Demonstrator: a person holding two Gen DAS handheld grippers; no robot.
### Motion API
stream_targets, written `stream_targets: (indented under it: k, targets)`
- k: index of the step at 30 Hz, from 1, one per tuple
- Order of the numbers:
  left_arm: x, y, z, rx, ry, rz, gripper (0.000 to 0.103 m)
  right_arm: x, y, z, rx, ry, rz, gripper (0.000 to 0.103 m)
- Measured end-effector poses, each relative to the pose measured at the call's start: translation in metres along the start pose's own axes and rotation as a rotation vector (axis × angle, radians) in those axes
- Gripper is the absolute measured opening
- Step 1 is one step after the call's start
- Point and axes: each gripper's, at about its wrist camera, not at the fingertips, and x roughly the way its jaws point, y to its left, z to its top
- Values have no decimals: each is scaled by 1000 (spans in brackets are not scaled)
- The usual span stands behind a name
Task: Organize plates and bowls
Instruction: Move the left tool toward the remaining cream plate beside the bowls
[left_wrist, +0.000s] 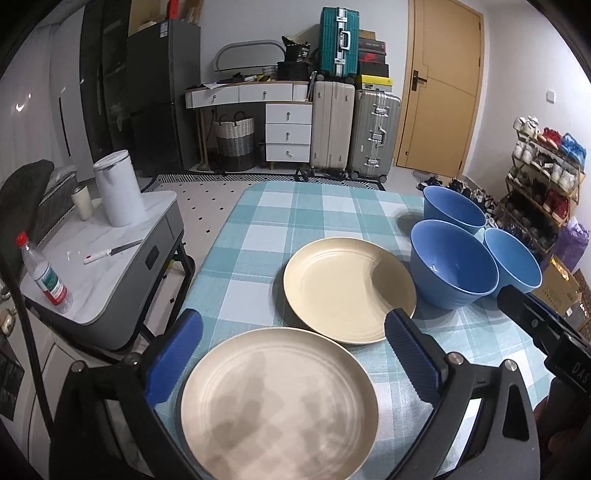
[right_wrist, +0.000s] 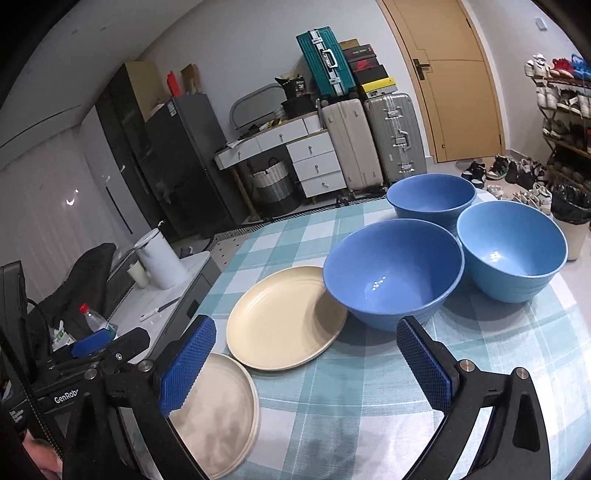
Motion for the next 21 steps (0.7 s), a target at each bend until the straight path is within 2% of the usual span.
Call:
stream_targets:
  k: [5,9,13,21]
  targets:
    - [10,0,4,32,0,10,100,5,0,3,-12,-6,-30,100]
    - [15,2,8,59,-42,34,100,12,0,7,-14,5,-51,100]
    - [21,8,15,72,-69,15,100,23,0,10,-23,13,-61,100]
    - [42,17,32,79,-53,22,100,41,0,8,-13,43,-64,100]
